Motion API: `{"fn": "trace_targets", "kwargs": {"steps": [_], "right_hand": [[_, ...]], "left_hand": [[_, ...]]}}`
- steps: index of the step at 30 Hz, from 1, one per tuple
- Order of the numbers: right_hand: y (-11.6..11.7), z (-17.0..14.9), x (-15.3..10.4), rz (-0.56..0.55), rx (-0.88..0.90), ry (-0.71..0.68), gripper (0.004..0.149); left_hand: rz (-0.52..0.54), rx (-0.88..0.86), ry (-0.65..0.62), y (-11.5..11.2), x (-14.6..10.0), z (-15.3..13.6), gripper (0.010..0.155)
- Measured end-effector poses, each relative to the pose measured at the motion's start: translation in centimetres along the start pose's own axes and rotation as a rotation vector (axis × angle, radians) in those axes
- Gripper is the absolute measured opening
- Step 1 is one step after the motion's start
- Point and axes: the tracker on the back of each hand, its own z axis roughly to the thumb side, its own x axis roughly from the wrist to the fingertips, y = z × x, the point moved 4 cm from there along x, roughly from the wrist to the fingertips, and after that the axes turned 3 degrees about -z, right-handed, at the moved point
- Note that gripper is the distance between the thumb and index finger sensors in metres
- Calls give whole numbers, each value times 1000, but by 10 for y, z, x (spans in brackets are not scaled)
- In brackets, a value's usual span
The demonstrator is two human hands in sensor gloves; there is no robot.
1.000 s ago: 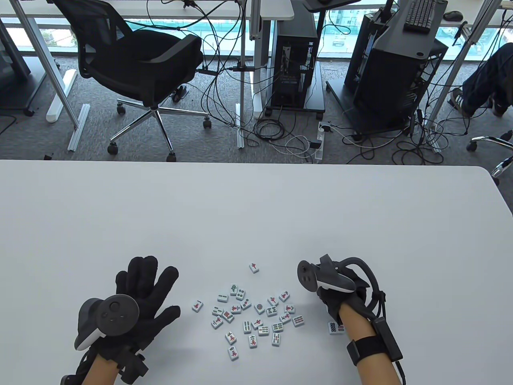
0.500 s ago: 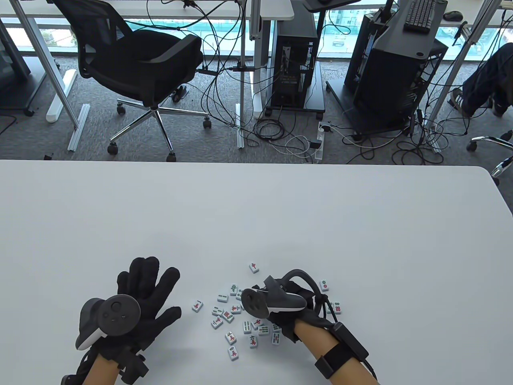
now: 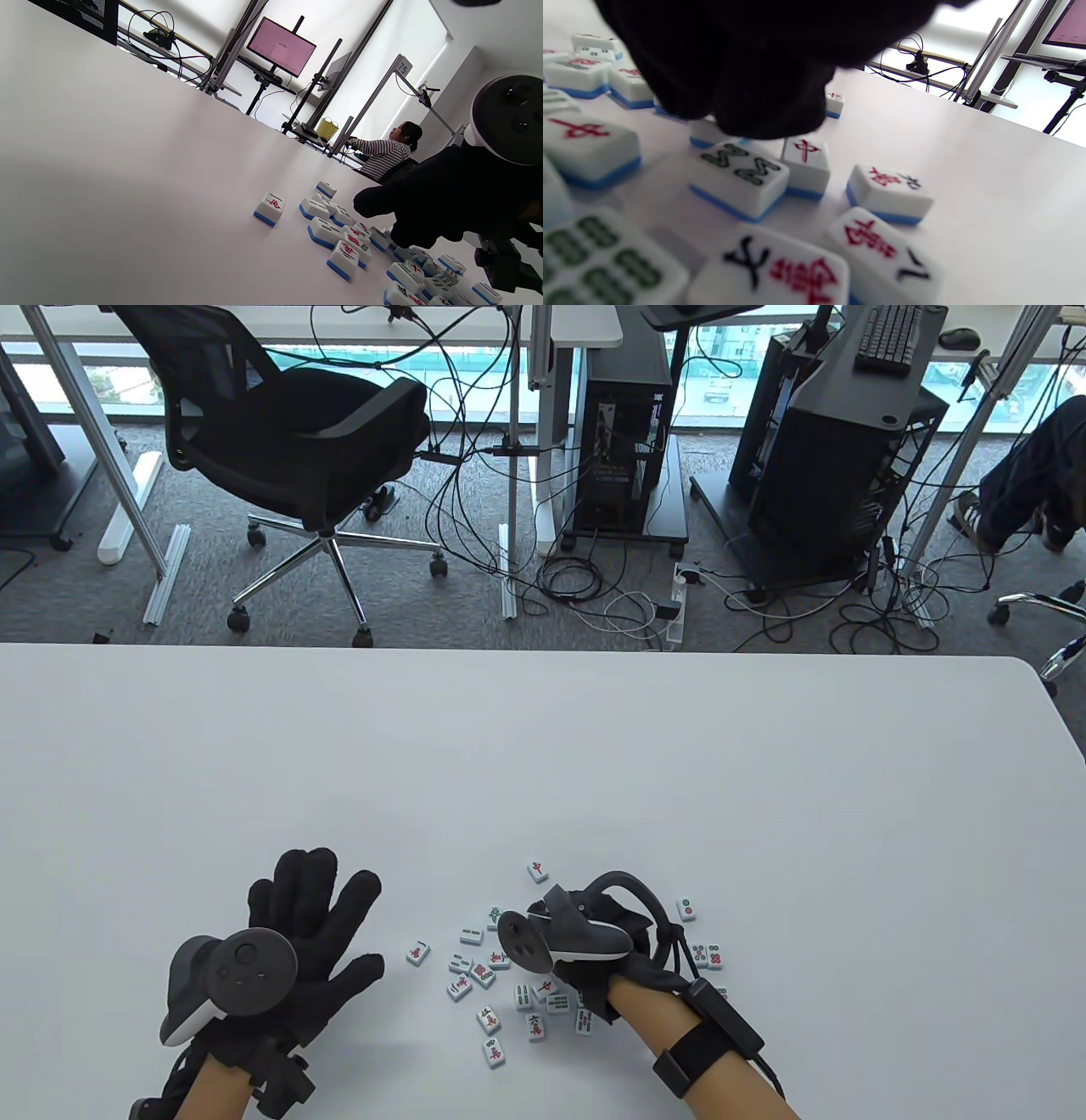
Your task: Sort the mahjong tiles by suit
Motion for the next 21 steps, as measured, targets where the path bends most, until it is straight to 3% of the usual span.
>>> {"fn": "trace_targets", "kwargs": {"steps": [4, 8, 12, 18, 21], "right_hand": [[5, 5, 3, 40, -50, -4, 63], [11, 8, 10, 86, -112, 19, 58], [11, 3, 16, 96, -23, 39, 57], [-11, -39, 10, 1, 180, 126, 57], [-20, -69, 2, -29, 177, 191, 58]], "left_hand": [[-3, 6, 2, -1, 0, 0, 80], [-5, 8, 0, -1, 0, 0, 80], [1, 4, -4, 0, 0, 1, 79], [4, 2, -10, 0, 0, 1, 80], [6, 1, -12, 0, -1, 1, 80]]}}
